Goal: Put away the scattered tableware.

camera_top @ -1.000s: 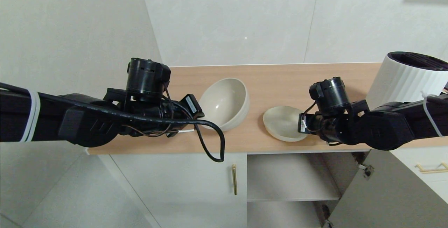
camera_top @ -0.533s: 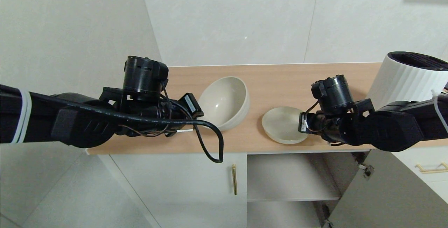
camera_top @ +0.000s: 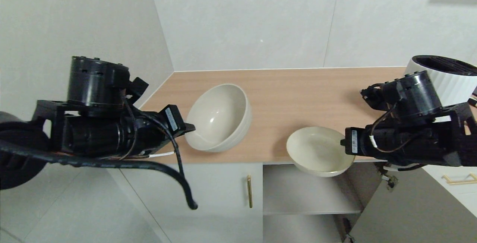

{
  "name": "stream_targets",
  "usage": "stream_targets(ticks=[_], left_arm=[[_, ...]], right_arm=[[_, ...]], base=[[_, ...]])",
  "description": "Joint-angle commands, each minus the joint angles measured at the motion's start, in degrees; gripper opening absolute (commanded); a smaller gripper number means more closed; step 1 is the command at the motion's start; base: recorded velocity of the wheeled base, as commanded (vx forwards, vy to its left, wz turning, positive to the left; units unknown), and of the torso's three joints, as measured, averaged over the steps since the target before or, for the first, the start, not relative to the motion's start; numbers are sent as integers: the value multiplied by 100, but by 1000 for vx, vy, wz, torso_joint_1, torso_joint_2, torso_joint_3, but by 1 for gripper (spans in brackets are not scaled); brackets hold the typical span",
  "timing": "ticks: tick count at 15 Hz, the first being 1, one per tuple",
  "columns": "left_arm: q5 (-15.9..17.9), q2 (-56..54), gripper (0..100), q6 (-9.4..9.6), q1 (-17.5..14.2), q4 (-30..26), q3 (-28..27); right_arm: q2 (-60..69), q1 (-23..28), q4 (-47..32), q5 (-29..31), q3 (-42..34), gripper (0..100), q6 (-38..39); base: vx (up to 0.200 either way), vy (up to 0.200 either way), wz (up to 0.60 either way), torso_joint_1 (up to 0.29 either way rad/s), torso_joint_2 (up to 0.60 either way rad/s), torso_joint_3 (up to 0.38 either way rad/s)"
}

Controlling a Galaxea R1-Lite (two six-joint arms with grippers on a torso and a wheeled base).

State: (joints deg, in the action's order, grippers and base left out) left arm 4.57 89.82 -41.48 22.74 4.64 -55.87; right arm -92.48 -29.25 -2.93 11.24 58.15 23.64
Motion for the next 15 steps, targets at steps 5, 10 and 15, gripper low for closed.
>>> stream_targets(ticks=[5,10,15], left_arm=[[9,-1037,0,659,12,-174,647],[9,-720,0,694,126,-166,735],[0,-580,0,703,135,-166,744]], right_arm=[[1162,24,-1202,-1405,-23,0,-35],[1109,24,-1184,-1388,-225,0,-360],[1030,24,-1140,-1300,-295,0,-483]], base=[[0,0,0,0,0,0],[-40,0,0,0,0,0],[-160,0,0,4,0,2]])
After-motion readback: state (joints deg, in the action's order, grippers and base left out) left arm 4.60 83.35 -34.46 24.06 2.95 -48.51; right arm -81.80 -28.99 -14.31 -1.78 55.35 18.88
